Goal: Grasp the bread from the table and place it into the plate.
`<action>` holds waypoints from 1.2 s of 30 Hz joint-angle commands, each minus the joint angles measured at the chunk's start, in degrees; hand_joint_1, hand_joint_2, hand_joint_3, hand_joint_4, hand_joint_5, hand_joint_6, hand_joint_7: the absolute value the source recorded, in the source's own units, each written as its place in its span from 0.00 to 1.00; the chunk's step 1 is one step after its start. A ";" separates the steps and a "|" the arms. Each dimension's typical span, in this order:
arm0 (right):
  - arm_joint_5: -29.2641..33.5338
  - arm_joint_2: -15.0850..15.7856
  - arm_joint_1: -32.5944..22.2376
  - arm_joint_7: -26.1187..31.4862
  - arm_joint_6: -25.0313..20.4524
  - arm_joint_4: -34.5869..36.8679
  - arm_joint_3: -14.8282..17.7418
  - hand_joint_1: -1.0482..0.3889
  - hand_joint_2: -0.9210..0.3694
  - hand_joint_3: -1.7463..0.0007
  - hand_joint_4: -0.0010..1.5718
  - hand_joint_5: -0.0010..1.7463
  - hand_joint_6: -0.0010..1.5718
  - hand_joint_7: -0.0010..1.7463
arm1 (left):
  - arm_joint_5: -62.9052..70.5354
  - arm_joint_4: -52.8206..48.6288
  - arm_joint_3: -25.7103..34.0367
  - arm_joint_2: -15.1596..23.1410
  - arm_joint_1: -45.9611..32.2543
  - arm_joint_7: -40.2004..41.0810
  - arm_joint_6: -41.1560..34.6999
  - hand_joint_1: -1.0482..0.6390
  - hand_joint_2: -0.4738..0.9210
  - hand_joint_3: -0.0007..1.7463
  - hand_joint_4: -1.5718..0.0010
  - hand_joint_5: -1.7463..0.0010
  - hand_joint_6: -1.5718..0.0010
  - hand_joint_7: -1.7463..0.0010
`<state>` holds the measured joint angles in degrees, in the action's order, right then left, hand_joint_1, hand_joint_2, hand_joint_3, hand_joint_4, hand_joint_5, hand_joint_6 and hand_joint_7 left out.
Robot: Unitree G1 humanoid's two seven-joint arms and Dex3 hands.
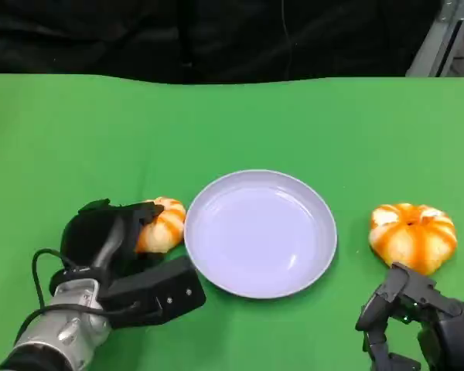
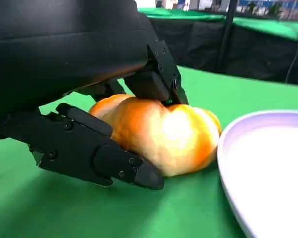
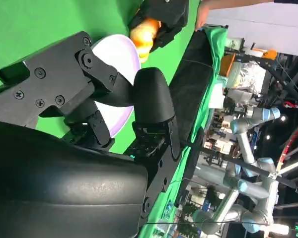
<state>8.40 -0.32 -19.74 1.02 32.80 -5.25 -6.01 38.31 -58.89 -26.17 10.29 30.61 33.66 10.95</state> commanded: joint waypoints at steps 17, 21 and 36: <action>-1.51 0.92 0.23 -0.65 0.87 0.33 0.59 0.63 0.28 0.35 0.51 1.00 0.46 0.90 | -2.06 4.45 5.73 3.48 1.22 6.60 4.65 0.57 0.77 0.55 0.55 0.00 0.55 0.09; -2.51 1.25 0.23 -1.45 0.30 0.27 0.69 0.63 0.28 0.35 0.51 1.00 0.46 0.90 | -1.52 7.19 6.02 3.16 1.05 6.74 4.31 0.56 0.73 0.60 0.55 0.00 0.52 0.14; -1.68 0.82 0.45 -1.18 0.63 0.48 0.86 0.64 0.29 0.35 0.51 1.00 0.46 0.91 | -0.19 15.71 3.62 1.06 -0.58 4.29 5.76 0.56 0.74 0.57 0.55 0.01 0.48 0.22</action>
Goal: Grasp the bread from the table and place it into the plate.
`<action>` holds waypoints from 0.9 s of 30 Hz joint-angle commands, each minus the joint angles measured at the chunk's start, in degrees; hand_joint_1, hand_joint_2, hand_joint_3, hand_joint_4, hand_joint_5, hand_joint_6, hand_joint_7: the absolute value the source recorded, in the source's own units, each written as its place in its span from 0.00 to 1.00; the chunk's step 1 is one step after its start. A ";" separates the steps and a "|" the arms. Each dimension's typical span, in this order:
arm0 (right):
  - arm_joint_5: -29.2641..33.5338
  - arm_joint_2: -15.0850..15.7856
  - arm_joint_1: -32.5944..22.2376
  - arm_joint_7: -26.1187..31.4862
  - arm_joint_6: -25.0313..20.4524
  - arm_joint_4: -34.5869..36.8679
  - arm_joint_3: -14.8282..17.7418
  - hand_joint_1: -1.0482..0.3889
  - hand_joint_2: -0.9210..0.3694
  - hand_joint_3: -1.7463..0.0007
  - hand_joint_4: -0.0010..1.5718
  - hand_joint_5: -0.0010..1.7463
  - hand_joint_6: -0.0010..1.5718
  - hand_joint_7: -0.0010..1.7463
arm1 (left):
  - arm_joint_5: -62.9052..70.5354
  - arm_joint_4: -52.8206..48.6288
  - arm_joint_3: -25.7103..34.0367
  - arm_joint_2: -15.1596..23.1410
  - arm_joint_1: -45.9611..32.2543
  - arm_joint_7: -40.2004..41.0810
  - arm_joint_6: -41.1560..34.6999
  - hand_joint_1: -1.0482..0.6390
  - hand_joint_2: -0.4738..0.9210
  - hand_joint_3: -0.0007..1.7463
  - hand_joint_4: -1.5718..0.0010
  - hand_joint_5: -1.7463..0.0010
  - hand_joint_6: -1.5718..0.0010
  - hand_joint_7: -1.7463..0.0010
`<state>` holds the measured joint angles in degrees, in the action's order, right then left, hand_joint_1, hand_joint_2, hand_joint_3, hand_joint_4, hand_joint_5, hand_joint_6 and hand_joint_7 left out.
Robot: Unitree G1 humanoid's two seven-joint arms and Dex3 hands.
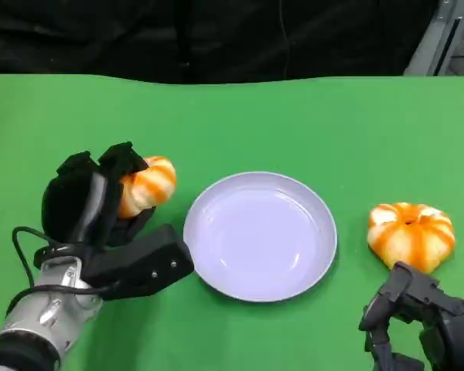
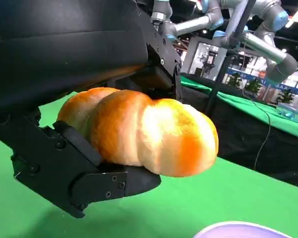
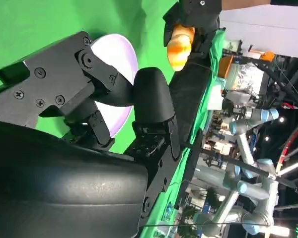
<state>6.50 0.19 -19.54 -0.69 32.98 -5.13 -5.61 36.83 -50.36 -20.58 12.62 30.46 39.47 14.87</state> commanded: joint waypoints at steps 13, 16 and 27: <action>2.93 -0.74 0.04 2.29 -0.01 -0.33 -0.19 0.61 0.30 0.34 0.52 1.00 0.46 0.91 | 4.45 12.26 -8.37 -7.33 0.84 -9.71 1.28 0.57 0.85 0.37 0.55 0.12 0.45 0.43; 2.95 -0.74 0.09 2.27 0.19 -0.23 -0.18 0.61 0.29 0.35 0.51 1.00 0.46 0.91 | 4.89 12.32 -8.40 -7.62 0.96 -10.04 1.24 0.58 0.86 0.34 0.55 0.12 0.42 0.48; 3.16 -1.10 0.04 2.67 0.19 -0.44 -0.37 0.61 0.29 0.35 0.52 1.00 0.47 0.90 | 5.74 9.11 -10.01 -8.97 1.43 -10.62 1.77 0.56 0.93 0.25 0.57 0.06 0.47 0.39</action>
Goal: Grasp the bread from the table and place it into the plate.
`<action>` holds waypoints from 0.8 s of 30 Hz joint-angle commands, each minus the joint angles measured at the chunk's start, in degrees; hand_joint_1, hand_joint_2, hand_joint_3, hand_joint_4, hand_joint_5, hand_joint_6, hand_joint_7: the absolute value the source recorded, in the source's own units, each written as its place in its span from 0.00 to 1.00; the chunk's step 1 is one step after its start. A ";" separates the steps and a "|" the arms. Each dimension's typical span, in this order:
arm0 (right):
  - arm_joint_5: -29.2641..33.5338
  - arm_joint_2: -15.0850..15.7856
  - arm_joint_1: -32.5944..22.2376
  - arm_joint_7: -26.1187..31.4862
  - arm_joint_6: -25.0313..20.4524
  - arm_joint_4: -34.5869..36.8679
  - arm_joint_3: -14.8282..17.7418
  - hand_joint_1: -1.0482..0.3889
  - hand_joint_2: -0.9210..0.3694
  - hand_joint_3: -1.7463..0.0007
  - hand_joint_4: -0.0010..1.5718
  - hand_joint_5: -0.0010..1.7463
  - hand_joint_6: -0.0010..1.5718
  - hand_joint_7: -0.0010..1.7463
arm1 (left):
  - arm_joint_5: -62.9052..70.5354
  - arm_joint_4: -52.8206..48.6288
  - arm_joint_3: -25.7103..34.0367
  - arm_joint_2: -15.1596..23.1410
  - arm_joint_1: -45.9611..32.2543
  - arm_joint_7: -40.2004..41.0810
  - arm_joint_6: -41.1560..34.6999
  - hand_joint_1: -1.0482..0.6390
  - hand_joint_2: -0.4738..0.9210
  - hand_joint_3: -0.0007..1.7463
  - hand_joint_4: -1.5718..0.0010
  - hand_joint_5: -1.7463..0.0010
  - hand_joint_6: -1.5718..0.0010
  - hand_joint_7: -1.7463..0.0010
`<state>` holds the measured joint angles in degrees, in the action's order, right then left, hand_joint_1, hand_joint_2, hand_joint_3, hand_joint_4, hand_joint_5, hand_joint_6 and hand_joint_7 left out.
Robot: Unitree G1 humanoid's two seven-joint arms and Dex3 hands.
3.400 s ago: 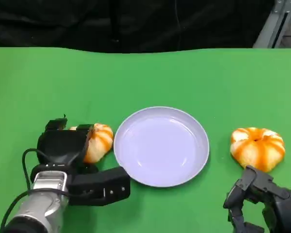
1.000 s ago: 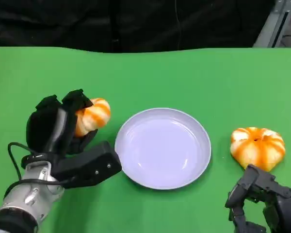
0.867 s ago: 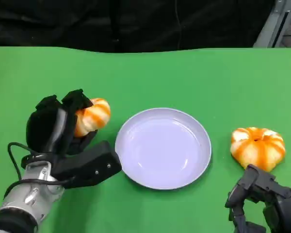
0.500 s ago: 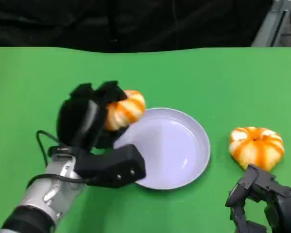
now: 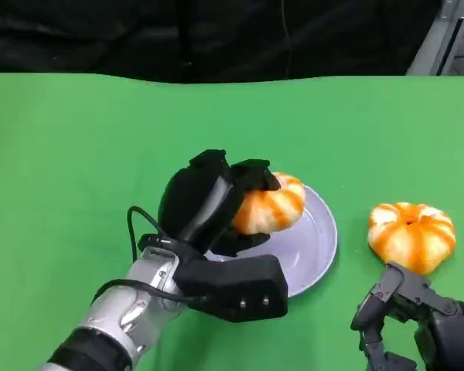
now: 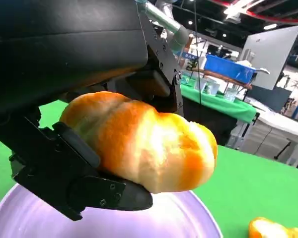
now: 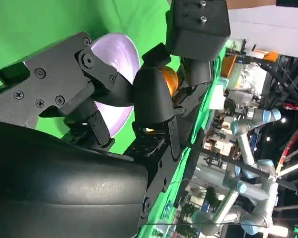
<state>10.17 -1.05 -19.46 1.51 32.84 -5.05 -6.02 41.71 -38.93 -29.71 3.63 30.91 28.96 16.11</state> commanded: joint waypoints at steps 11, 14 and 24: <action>0.50 0.18 0.00 1.29 0.13 -0.66 -0.27 0.60 0.30 0.36 0.52 1.00 0.47 0.90 | 1.52 -9.37 -1.87 -0.35 3.50 -0.47 1.62 0.54 1.00 0.13 0.53 0.40 0.46 0.61; 0.68 0.06 -0.06 1.63 -0.12 -0.81 -0.35 0.61 0.29 0.36 0.52 1.00 0.47 0.90 | 0.87 -11.53 -2.05 0.04 4.52 -3.56 2.31 0.48 1.00 0.12 0.48 0.69 0.42 0.84; -0.64 0.51 0.26 1.05 0.33 -0.35 -0.35 0.61 0.29 0.36 0.52 1.00 0.47 0.90 | 2.24 -8.67 -3.41 1.71 4.52 -17.46 -5.42 0.08 1.00 0.22 0.89 1.00 0.74 1.00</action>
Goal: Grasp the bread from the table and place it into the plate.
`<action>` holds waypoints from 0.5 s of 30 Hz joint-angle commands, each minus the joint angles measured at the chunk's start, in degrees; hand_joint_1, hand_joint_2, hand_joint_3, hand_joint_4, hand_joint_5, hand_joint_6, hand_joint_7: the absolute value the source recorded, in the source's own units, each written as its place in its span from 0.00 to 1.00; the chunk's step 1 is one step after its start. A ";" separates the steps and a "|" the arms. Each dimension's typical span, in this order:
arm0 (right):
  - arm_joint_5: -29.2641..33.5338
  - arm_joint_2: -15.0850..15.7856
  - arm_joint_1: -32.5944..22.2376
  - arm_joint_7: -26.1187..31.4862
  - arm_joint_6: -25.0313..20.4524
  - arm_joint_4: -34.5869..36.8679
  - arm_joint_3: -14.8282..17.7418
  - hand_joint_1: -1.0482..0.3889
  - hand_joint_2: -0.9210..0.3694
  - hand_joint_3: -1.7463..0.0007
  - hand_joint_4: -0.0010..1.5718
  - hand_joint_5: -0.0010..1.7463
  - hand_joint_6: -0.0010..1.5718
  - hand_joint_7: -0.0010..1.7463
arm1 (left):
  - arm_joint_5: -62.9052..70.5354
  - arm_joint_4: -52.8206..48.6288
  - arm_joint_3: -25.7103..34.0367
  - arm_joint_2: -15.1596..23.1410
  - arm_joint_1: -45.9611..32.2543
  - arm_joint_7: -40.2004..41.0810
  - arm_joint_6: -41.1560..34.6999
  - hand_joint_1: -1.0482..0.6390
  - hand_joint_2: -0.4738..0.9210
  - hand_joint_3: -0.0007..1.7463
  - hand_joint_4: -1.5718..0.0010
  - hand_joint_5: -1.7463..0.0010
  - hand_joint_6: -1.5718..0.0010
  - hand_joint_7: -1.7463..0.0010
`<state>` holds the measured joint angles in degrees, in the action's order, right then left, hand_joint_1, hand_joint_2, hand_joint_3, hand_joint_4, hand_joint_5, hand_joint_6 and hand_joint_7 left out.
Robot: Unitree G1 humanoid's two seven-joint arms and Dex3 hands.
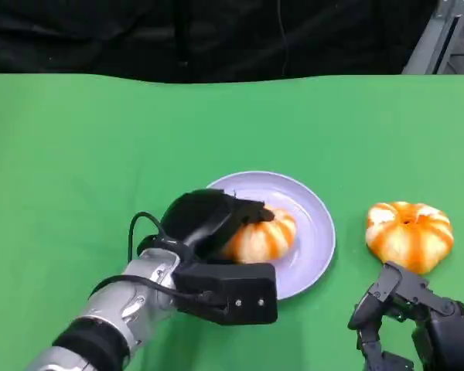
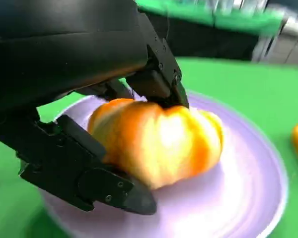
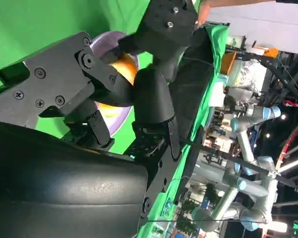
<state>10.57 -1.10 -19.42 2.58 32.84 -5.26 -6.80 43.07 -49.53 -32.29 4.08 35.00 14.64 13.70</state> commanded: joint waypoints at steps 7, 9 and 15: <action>-1.88 0.76 0.26 -0.44 0.35 0.09 0.54 0.61 0.30 0.35 0.52 1.00 0.47 0.89 | 2.36 5.29 -2.41 1.88 -0.44 -8.45 -8.65 0.00 1.00 0.37 1.00 1.00 0.94 1.00; -1.91 0.77 0.26 -0.44 0.35 0.09 0.53 0.61 0.30 0.35 0.52 1.00 0.47 0.89 | 2.35 5.72 -2.46 1.95 -0.58 -8.69 -8.95 0.00 1.00 0.37 1.00 1.00 0.94 1.00; -1.92 0.78 0.27 -0.45 0.35 0.09 0.53 0.61 0.30 0.34 0.52 1.00 0.48 0.89 | 2.18 6.17 -2.69 2.09 -0.70 -8.82 -9.32 0.00 1.00 0.37 1.00 1.00 0.94 1.00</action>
<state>9.37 -0.99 -19.13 2.18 32.87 -5.23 -6.79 45.44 -43.91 -34.83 5.12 34.84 6.91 4.73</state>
